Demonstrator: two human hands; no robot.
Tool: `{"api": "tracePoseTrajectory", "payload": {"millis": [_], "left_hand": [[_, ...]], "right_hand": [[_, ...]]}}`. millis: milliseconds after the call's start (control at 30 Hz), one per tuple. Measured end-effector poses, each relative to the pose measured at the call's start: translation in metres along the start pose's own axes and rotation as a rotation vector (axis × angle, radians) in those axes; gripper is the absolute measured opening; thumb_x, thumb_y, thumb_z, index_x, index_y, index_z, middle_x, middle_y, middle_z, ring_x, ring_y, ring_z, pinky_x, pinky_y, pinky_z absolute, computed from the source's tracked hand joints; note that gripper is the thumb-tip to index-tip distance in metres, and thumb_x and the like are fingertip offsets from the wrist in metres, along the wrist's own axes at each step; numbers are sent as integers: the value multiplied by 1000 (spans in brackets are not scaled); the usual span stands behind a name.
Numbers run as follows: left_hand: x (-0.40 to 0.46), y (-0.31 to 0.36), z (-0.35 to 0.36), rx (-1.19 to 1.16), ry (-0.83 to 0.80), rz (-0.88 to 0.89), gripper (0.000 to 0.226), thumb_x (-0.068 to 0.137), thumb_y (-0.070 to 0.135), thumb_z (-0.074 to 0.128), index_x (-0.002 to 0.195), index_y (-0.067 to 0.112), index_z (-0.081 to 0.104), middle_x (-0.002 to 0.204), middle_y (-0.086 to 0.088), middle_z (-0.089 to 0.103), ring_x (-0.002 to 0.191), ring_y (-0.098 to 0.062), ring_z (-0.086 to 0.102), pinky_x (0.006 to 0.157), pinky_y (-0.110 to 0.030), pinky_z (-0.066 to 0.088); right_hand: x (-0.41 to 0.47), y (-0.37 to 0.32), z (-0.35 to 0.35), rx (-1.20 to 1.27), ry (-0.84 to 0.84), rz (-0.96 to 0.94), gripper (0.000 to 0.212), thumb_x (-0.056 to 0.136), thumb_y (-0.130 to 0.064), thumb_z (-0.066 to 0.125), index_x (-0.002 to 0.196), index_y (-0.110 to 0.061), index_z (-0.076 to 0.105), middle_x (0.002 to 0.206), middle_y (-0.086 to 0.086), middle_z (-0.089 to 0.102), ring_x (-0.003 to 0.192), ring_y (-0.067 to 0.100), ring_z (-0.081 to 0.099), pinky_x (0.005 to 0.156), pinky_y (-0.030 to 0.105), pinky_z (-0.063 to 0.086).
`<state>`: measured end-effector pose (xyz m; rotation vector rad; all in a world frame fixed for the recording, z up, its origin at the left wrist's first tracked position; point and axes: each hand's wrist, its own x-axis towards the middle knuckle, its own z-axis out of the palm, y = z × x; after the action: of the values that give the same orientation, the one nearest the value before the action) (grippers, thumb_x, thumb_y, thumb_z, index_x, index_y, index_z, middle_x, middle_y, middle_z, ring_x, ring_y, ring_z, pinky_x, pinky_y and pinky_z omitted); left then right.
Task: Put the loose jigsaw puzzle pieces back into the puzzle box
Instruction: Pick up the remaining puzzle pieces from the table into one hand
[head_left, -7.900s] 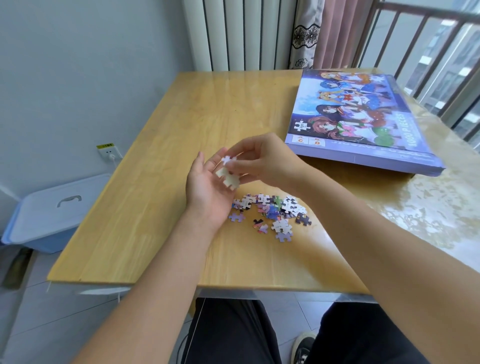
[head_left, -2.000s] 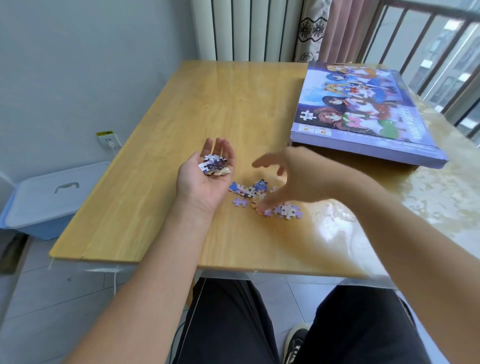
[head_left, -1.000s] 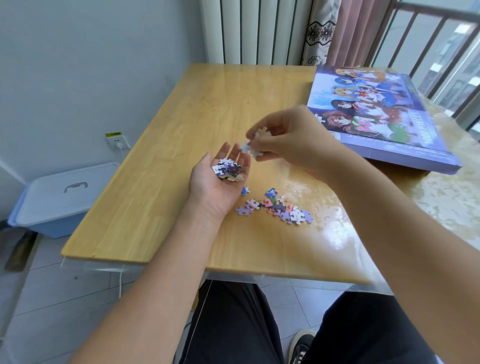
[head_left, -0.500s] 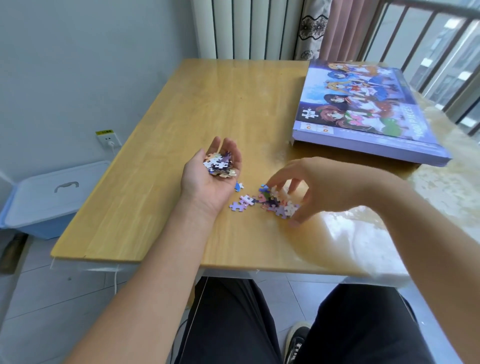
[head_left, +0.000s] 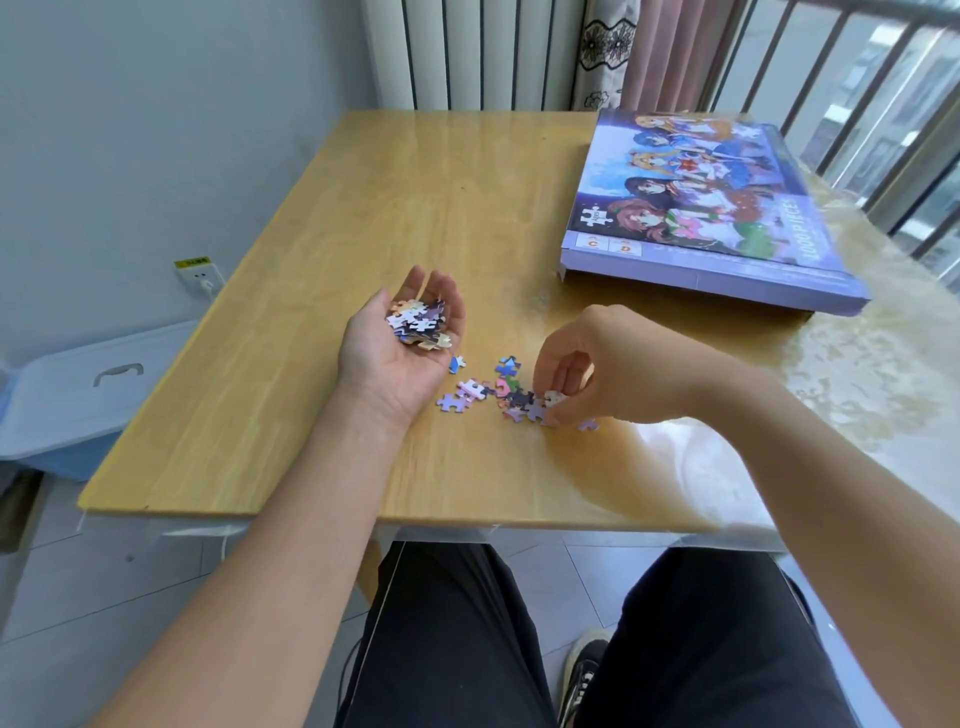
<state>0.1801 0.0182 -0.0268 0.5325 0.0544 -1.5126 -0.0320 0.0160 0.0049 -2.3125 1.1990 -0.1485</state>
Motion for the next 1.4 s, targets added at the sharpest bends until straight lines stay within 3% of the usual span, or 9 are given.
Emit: {"api": "tracePoseTrajectory", "payload": {"millis": [167, 267, 400, 500, 667, 1067, 1233, 1333, 1400], "left_hand": [[1, -1, -1, 33, -16, -29, 41, 108, 30, 34, 108, 0, 62, 98, -20, 64, 86, -30, 65, 78, -38, 57], [1, -2, -1, 111, -6, -20, 40, 108, 31, 33, 113, 3, 62, 96, -20, 69, 80, -31, 70, 76, -36, 56], [1, 2, -4, 80, -8, -15, 42, 108, 30, 31, 125, 5, 60, 111, -20, 68, 105, -31, 68, 99, -35, 48], [0, 4, -4, 23, -14, -12, 42, 108, 30, 31, 111, 3, 63, 106, -18, 65, 91, -30, 67, 90, -35, 53], [0, 0, -1, -18, -4, -31, 41, 109, 29, 32, 107, 1, 63, 98, -19, 65, 91, -30, 65, 86, -38, 55], [-2, 8, -6, -80, 3, 28, 41, 108, 28, 35, 100, 0, 65, 87, -17, 66, 78, -26, 67, 75, -33, 55], [-2, 13, -8, -112, 11, 89, 40, 107, 28, 35, 101, 2, 65, 81, -16, 68, 74, -24, 67, 73, -32, 56], [0, 15, -9, -117, 15, 114, 41, 108, 28, 34, 100, 2, 65, 81, -16, 67, 74, -25, 66, 73, -32, 55], [2, 19, -9, -124, 19, 133, 41, 108, 28, 33, 100, 2, 64, 82, -16, 65, 75, -25, 65, 72, -32, 55]], "right_hand": [[16, -18, -16, 167, 209, -93, 17, 73, -21, 89, 85, -20, 77, 74, -9, 71, 69, 0, 66, 66, 21, 54], [43, -46, -17, 257, 321, -167, 16, 75, -17, 87, 86, -11, 76, 80, 4, 74, 76, 16, 69, 74, 34, 57], [61, -66, -7, 132, 291, -193, 31, 76, -22, 88, 104, -16, 75, 98, 0, 73, 89, 17, 69, 79, 29, 55], [38, -42, -16, 105, 304, -134, 41, 71, -28, 91, 108, -18, 74, 92, -8, 70, 83, 12, 67, 73, 25, 53], [-17, 9, -16, -73, -86, 109, 36, 63, -31, 95, 91, -32, 72, 84, -13, 70, 74, 5, 68, 73, 34, 58], [22, -1, 21, 145, 142, -43, 15, 78, -23, 87, 89, -18, 78, 76, -3, 72, 66, 10, 62, 64, 21, 49], [39, -16, 19, 141, 168, -61, 44, 74, -46, 85, 112, -29, 71, 102, -10, 66, 88, 8, 64, 73, 24, 50], [42, -27, 21, -37, -14, -85, 86, 64, -64, 85, 140, -41, 52, 134, -15, 48, 118, 9, 46, 94, 27, 43], [46, -35, 30, -211, -66, -120, 91, 66, -70, 79, 146, -41, 46, 142, -13, 41, 122, 17, 36, 101, 31, 37]]}}
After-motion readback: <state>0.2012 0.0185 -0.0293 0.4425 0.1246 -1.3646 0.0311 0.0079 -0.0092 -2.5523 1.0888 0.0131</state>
